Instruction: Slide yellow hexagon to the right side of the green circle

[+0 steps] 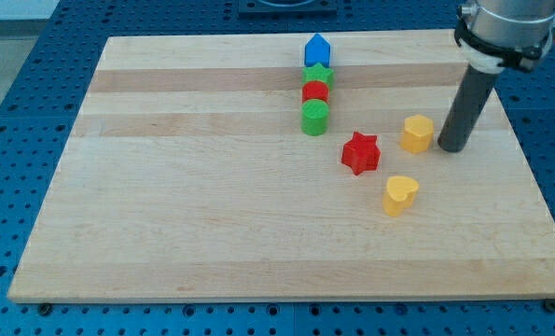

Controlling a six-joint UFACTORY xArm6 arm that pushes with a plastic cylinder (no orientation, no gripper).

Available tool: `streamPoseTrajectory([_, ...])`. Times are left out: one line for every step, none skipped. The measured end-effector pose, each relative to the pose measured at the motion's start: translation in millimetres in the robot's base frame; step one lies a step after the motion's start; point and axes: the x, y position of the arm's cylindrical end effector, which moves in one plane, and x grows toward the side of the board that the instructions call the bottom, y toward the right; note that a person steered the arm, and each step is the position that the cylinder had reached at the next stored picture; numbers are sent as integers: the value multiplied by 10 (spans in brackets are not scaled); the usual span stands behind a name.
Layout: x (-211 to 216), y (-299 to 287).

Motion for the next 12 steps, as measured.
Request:
streamPoseTrajectory([2, -12])
streamPoseTrajectory([-63, -77])
streamPoseTrajectory([-71, -180])
streamPoseTrajectory([-71, -293])
streamPoseTrajectory([-83, -320])
streamPoseTrajectory([-132, -350])
streamPoseTrajectory([-208, -392])
streamPoseTrajectory([-275, -459])
streamPoseTrajectory([-334, -517])
streamPoseTrajectory([-388, -581])
streamPoseTrajectory([-396, -683])
streamPoseTrajectory([-396, -785])
